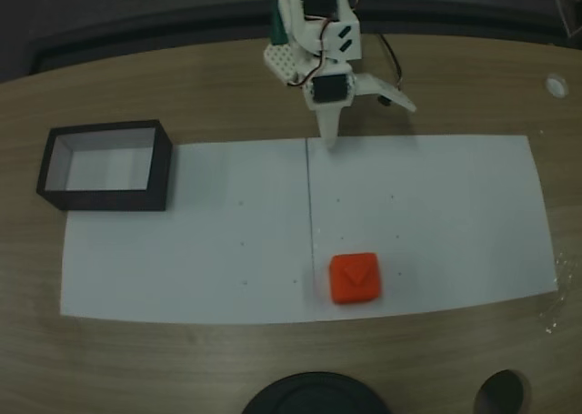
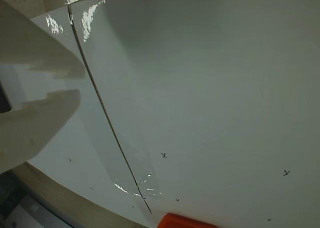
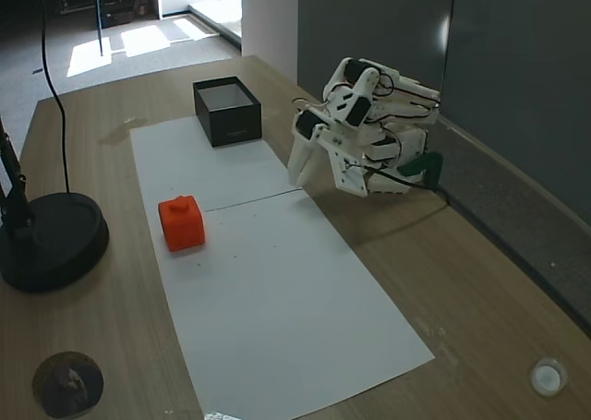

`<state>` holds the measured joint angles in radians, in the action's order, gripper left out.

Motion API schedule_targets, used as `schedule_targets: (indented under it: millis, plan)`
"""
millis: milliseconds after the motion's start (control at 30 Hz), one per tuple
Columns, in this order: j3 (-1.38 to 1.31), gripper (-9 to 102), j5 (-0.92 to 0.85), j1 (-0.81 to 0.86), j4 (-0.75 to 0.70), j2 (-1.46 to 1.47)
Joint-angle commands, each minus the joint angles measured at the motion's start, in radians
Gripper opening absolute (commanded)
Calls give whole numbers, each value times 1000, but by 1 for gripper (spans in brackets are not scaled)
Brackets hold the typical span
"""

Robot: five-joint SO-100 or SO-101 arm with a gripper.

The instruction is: Grab a orange square and put it in the box.

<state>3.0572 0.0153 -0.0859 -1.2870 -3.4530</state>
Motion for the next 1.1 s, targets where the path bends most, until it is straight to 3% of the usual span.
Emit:
schedule_targets:
  millis: [0,733,833,933,1067]
  plan:
    - [-57,0,8,3,-5,-20]
    - [-52,0,8,0,15,-21]
    - [-35,0,8,-29,100,-21]
    - [3,0,0,-23,291,-21]
    - [2,10,8,-34,479,-20]
